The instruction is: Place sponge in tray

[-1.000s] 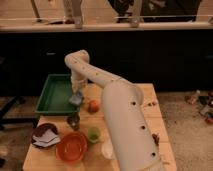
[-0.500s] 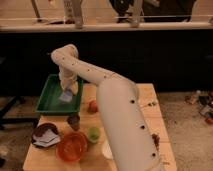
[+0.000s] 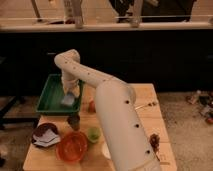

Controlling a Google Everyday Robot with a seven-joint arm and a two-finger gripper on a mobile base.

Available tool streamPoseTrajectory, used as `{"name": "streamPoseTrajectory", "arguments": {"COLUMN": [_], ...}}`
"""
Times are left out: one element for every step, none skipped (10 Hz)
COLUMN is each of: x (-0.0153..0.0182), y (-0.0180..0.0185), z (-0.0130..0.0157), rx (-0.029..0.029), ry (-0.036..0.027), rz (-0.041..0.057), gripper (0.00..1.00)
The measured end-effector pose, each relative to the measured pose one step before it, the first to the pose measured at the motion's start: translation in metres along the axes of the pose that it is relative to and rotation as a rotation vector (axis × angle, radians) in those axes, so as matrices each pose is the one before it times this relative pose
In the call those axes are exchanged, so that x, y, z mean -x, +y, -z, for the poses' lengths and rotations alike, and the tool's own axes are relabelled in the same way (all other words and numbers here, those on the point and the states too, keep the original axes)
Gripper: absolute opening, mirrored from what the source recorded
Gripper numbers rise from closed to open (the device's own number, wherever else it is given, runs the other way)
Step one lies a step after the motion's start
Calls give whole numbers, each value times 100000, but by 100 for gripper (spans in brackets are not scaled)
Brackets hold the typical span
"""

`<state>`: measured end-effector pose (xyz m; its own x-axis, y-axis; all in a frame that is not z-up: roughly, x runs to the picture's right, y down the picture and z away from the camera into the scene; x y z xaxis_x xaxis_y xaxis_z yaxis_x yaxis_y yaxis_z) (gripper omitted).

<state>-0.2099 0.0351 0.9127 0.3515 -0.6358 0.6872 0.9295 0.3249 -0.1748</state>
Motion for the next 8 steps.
{"name": "streamPoseTrajectory", "arguments": {"x": [-117, -3, 17, 58, 101, 77, 115, -23], "y": [-175, -299, -349, -249, -304, -255, -182, 21], "z": [-1132, -599, -550, -323, -466, -519, 40, -28], "rx": [1010, 843, 969, 353, 594, 665, -72, 91], "ry": [-1235, -976, -1044, -642, -1006, -1019, -29, 68], "rz": [-545, -257, -228, -2, 67, 52, 249, -11], "gripper": [0, 0, 0, 0, 2, 4, 5, 9]}}
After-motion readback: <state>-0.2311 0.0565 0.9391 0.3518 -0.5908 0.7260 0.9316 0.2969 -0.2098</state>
